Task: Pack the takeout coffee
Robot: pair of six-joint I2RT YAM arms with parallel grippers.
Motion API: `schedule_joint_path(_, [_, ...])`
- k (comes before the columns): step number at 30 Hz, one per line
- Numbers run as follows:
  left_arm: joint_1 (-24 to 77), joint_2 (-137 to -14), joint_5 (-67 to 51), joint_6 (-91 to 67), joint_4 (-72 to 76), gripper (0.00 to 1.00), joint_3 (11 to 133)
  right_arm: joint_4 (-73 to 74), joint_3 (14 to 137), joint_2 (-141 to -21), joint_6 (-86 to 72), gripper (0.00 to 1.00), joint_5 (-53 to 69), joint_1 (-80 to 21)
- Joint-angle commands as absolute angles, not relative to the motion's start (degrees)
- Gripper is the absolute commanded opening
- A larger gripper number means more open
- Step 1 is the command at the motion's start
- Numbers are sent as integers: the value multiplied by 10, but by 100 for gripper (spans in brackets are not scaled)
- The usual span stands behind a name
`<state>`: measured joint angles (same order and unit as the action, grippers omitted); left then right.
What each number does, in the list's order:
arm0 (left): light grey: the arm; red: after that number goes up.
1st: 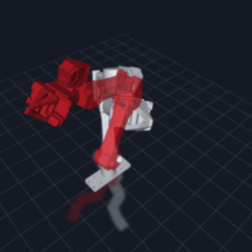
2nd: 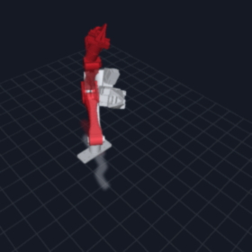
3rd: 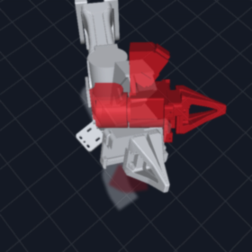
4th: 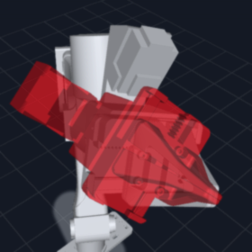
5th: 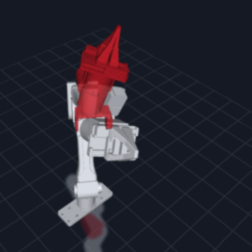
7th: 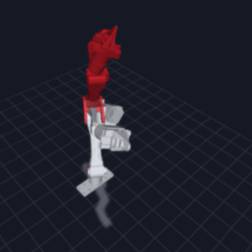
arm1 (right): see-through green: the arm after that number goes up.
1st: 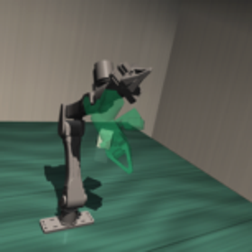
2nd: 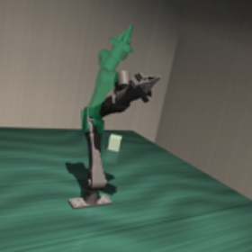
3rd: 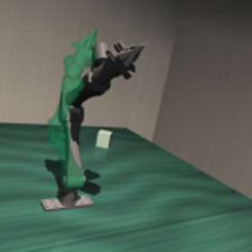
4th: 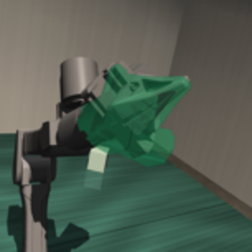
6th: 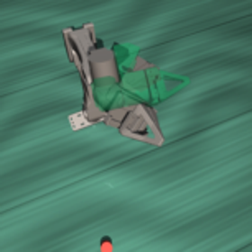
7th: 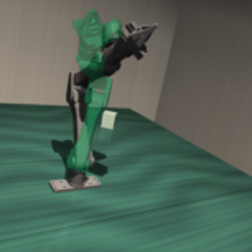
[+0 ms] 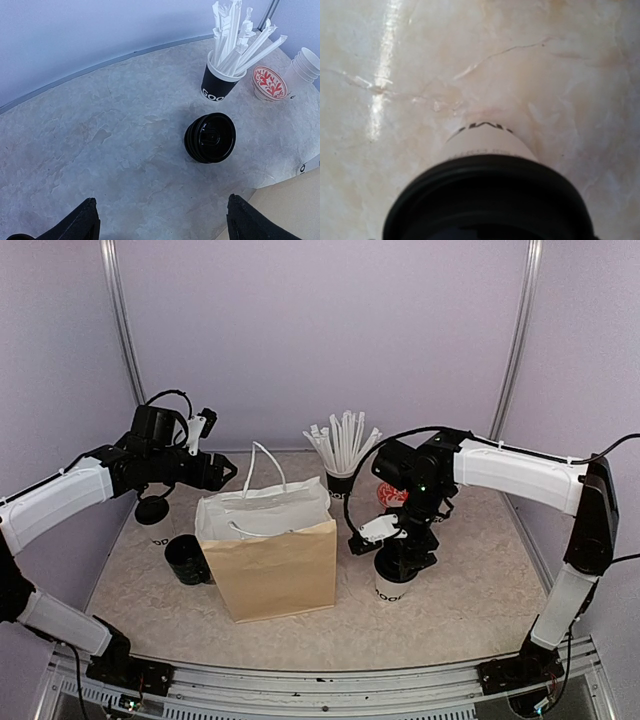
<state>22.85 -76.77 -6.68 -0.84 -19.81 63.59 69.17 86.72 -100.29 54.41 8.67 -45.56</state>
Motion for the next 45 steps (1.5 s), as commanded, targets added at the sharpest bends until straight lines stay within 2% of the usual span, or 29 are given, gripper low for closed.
schedule_joint_path(1, [225,-764,-76,-2,-193,86,628,705,871,-1009,543,85,96,-453])
schedule_joint_path(11, [224,-766,-75,-2,-195,86,628,689,844,-997,530,81,78,-453])
schedule_joint_path(19, [225,-766,-78,-2,-197,86,629,712,859,-995,510,59,87,-453])
schedule_joint_path(21, [225,-766,-75,-2,-200,86,630,730,883,-988,503,56,87,-453])
schedule_joint_path(25, [225,-758,-64,-9,-209,86,632,748,953,-965,498,55,76,-445])
schedule_joint_path(29, [224,-734,-29,-31,-245,85,634,766,1084,-969,488,55,76,-437])
schedule_joint_path(34, [222,-701,87,-118,-342,83,650,763,1270,-996,465,54,101,-436])
schedule_joint_path(38, [221,-683,97,-180,-418,78,640,749,1350,-1011,447,53,121,-448])
schedule_joint_path(42, [225,-655,34,-228,-458,65,601,735,1361,-1008,441,52,118,-495])
schedule_joint_path(45, [249,-634,25,-251,-478,62,581,735,1362,-1012,439,51,105,-542])
